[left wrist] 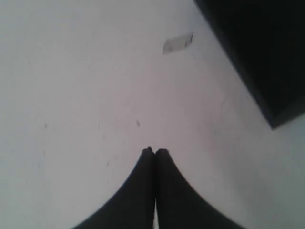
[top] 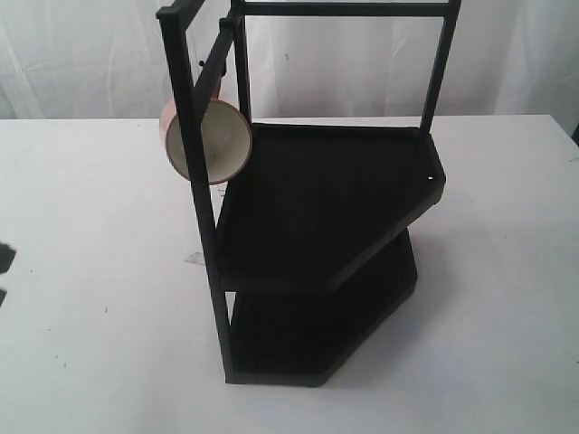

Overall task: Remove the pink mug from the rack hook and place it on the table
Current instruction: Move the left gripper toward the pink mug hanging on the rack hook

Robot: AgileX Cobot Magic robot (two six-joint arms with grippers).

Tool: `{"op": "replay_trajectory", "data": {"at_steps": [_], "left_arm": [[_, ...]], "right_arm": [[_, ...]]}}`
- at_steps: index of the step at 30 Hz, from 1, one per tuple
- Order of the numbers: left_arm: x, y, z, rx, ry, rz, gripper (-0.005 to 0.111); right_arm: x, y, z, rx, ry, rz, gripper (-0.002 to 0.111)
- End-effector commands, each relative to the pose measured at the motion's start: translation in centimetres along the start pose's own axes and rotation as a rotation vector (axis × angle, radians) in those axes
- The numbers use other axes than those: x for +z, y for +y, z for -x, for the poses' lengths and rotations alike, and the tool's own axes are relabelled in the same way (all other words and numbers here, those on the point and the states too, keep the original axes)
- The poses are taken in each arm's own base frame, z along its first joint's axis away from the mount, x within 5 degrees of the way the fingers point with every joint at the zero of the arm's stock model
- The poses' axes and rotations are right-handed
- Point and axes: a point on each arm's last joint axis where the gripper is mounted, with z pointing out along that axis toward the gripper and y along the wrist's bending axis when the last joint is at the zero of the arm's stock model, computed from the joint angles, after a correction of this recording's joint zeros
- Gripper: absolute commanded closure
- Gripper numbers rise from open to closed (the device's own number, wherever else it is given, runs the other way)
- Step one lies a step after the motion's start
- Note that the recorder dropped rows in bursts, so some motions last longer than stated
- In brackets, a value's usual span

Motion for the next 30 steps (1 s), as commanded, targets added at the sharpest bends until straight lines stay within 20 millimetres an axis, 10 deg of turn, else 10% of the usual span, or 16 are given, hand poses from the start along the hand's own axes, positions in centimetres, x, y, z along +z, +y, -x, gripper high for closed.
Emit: {"op": "replay_trajectory", "data": {"at_steps": [1,18,30], "left_arm": [[0.3,-0.1,1.7,-0.023,-0.145,-0.018,0.107],[2.9,-2.5,3.3,-0.122,-0.388,-0.103,0.107],[1.7,-5.6,5.3,0.234,-0.667,-0.107,0.107]], "right_arm": [[0.0,0.0,0.1,0.001,-0.012,-0.006,0.108],[0.0,0.0,0.1,0.001,-0.012,-0.006,0.108],[0.0,0.0,0.1,0.001,-0.012,-0.006,0.108]]}}
